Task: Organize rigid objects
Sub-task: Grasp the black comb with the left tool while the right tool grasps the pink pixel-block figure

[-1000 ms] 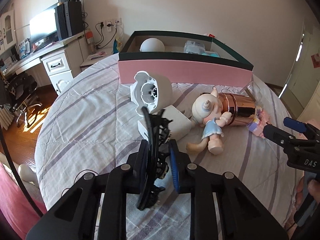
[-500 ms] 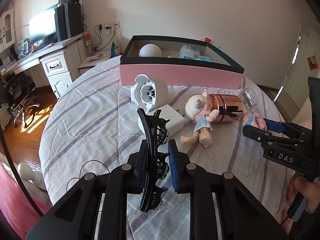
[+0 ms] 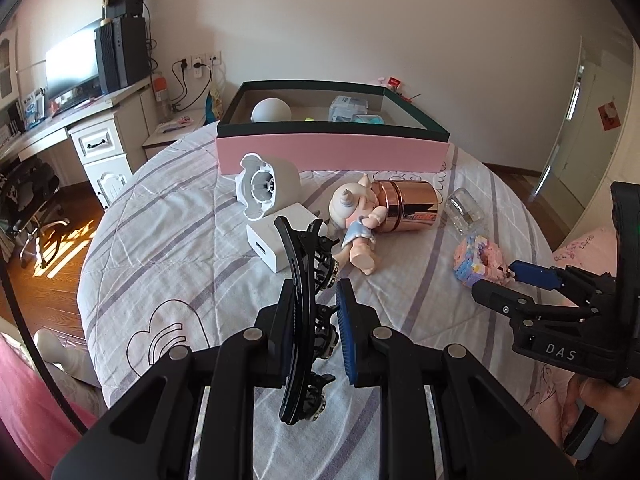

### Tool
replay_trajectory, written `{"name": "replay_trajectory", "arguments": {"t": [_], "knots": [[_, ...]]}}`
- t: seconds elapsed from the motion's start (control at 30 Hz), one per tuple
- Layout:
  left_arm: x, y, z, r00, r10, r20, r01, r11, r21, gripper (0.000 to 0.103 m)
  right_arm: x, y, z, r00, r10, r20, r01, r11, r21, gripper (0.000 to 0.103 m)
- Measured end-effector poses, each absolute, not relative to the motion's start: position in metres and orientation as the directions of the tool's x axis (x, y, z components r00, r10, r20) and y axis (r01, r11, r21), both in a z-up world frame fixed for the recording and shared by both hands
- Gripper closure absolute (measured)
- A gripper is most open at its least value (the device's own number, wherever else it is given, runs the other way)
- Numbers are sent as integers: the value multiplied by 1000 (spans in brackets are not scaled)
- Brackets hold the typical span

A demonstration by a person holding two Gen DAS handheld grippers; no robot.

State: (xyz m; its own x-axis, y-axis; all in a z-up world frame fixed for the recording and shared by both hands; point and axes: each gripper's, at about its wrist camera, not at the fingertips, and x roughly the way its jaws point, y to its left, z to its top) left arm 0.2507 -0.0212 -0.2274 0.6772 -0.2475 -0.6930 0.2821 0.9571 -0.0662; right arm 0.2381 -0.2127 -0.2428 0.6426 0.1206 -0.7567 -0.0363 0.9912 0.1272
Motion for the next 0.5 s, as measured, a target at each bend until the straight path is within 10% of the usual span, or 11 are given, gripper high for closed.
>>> {"name": "replay_trajectory", "arguments": {"t": [0.5], "knots": [[246,-28,-222,675,-278,-683,309,948,-80,83,228,-212,-236,688,198,-698,-101,979,177,40]]}}
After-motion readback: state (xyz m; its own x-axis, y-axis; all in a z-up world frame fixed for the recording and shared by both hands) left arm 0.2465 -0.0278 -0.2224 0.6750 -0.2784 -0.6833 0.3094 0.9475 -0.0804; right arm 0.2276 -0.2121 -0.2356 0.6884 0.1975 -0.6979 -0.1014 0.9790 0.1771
